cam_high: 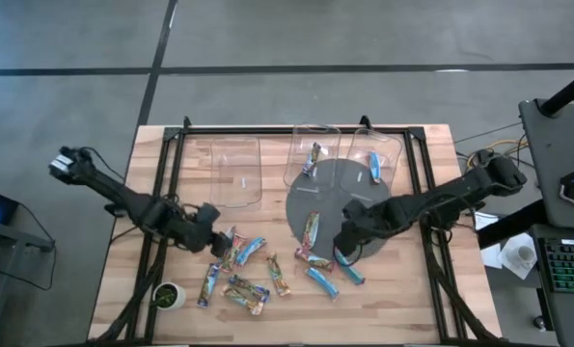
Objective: Pick and place Granola Bars by type
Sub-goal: Put the red granola bar into the left transparent bin
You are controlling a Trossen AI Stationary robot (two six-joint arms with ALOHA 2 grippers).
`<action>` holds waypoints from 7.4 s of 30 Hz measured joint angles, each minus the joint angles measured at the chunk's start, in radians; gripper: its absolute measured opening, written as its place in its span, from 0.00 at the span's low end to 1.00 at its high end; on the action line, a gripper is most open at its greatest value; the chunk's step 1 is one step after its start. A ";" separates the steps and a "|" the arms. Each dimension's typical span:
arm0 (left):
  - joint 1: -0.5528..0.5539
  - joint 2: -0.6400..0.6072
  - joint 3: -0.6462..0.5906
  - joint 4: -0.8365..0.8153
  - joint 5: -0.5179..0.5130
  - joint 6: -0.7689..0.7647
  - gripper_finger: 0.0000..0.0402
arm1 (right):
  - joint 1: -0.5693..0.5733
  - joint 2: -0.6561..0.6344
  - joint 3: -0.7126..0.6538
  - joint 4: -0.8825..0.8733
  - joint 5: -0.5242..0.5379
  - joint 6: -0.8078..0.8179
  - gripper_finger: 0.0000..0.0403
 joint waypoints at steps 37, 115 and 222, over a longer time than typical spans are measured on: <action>-0.015 0.594 0.283 -0.280 0.027 -0.432 0.48 | -0.118 -0.128 -0.044 -0.026 0.073 -0.522 0.59; -0.004 0.506 0.306 -0.409 -0.014 -0.331 0.13 | -0.120 -0.124 -0.060 -0.027 0.123 -0.418 0.57; 0.002 0.655 0.447 -0.118 -0.060 -0.155 0.39 | -0.106 -0.211 -0.120 0.057 0.090 -0.425 0.57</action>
